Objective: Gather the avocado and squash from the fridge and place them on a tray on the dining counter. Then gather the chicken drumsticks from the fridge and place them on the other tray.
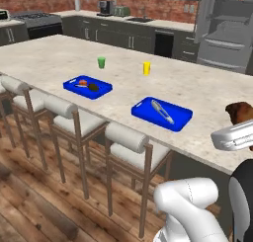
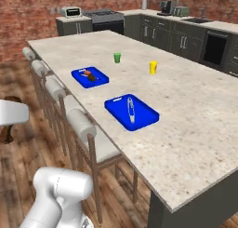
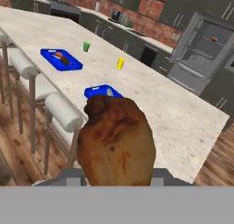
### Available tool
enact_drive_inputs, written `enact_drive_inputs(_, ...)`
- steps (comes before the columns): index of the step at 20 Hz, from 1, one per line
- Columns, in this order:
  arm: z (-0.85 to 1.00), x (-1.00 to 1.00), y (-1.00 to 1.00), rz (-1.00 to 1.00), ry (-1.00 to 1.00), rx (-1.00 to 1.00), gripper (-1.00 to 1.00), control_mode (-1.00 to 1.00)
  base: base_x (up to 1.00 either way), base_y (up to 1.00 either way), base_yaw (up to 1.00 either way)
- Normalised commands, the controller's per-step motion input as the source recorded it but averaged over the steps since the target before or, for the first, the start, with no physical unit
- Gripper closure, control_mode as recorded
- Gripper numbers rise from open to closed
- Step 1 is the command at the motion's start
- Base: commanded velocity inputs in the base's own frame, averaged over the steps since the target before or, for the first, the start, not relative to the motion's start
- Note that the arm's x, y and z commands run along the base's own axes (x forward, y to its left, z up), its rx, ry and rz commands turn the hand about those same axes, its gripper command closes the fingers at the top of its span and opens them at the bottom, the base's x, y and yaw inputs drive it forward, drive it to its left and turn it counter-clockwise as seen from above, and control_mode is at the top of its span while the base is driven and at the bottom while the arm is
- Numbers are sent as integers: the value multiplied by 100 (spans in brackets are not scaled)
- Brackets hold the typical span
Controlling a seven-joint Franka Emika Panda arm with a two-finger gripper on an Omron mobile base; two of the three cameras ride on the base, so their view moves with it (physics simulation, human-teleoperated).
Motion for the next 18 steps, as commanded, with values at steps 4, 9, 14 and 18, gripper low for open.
enact_drive_inputs(4, 0, 0, 0, 0, 0, 0, 100, 100, 15, 67, -47)
enact_drive_inputs(9, 0, 0, 0, 0, 0, 0, 100, 100, 5, 67, -47)
enact_drive_inputs(14, 0, 0, 0, 0, 0, 0, 100, 100, 16, 70, -46)
enact_drive_inputs(18, 0, 0, 0, 0, 0, 0, 100, 100, 16, 69, -47)
